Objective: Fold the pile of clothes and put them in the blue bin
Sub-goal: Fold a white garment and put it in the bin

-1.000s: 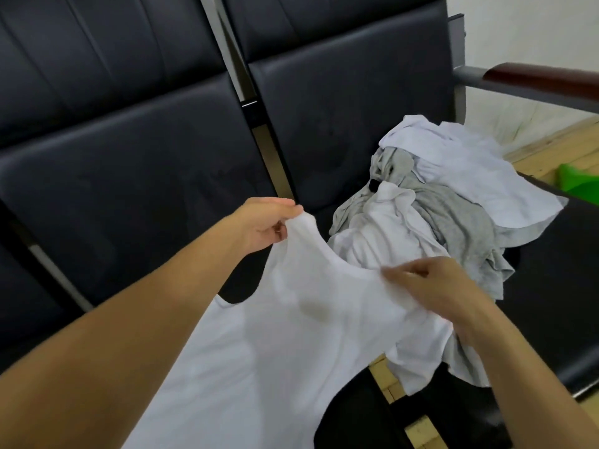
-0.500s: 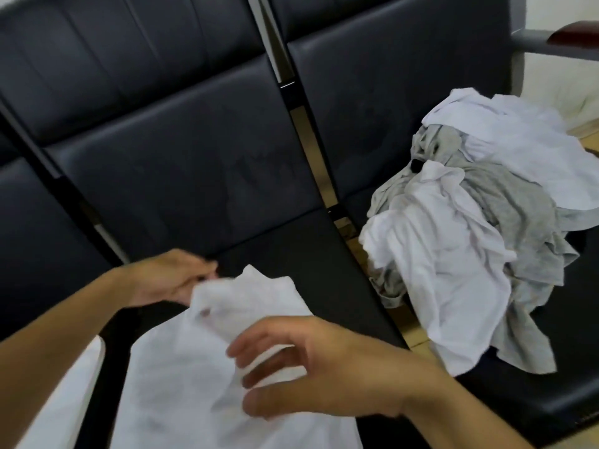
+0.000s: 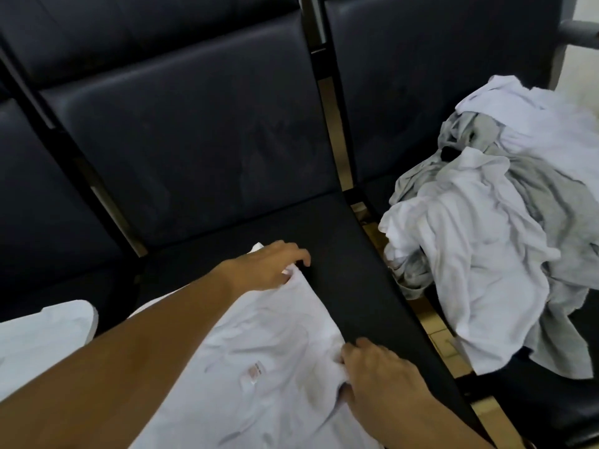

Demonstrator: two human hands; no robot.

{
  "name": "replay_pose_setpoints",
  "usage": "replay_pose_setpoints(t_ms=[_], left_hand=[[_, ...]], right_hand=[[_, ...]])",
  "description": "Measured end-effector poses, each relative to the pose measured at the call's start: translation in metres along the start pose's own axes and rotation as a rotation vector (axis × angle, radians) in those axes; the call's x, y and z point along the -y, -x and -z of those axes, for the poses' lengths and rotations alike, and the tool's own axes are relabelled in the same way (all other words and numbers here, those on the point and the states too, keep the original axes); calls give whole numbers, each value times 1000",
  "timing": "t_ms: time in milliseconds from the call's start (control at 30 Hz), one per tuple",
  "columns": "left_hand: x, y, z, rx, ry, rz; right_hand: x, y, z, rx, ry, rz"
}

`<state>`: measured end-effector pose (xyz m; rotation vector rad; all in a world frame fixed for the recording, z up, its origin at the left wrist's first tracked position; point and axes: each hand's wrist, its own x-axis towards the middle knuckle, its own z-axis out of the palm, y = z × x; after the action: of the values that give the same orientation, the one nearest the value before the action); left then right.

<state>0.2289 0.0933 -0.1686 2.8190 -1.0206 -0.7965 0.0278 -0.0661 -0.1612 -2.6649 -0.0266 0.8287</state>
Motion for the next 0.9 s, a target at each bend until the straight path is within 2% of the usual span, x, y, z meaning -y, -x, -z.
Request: replay_pose_setpoints(t_ms=[100,167,233,333,467,600,667,733,800,833,900], left_hand=[[5,7,-2,40,159,28],[9,21,1,-23,188,63],[18,42,8,-198,250,116],[29,92,32,-509,338,183],[28,194,77,-774,228,228],[16,300,113,-840,-363,129],[10,352,130,-919,-551,43],[-1,393,148,-1083,-482,70],[-17,431,158,-1271,-233,115],[-25,444,160,-1340,-138,104],[-41,467,157,-1344,-26,100]], right_hand=[[1,0,2,-37,-181,18],[1,0,7,-83,-346,28],[-3,0,16,-166,-500,52],[-6,6,36,-376,-558,116],[7,34,76,-669,-477,242],[22,70,129,-798,-129,456],[37,100,161,-870,-19,560],[51,133,199,-1034,56,633],[67,170,230,-1153,22,700],[74,187,241,-1156,2,687],[83,213,256,-1122,67,622]])
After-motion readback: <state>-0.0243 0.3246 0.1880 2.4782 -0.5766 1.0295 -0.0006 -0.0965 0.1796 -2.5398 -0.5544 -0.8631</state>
